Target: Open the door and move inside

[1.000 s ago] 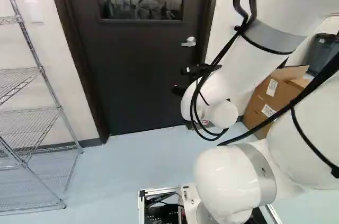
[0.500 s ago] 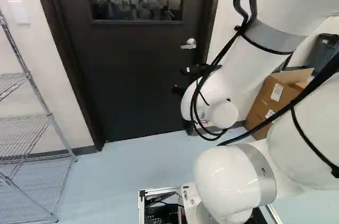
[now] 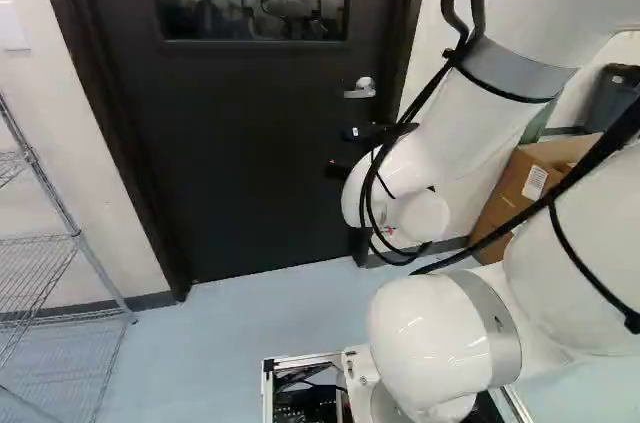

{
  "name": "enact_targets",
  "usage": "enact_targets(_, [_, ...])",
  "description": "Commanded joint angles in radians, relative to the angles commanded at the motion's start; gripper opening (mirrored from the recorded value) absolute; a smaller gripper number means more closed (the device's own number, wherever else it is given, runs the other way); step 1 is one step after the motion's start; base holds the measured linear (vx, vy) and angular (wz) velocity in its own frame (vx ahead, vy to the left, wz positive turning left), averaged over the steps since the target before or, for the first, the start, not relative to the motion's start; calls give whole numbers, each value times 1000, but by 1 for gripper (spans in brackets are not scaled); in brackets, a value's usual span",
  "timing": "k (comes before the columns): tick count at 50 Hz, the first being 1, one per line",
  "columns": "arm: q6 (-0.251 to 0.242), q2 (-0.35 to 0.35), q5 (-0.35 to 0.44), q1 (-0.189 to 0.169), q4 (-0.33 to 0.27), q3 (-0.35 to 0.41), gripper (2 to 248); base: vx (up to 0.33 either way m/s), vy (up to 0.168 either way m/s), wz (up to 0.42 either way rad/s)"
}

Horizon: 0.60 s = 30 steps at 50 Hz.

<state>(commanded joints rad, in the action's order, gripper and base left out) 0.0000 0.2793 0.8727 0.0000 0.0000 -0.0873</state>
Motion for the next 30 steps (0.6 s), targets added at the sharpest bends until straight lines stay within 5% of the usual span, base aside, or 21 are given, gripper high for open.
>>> enact_targets(30, [0,5,0,2,0,-17,247,47,-1,-8])
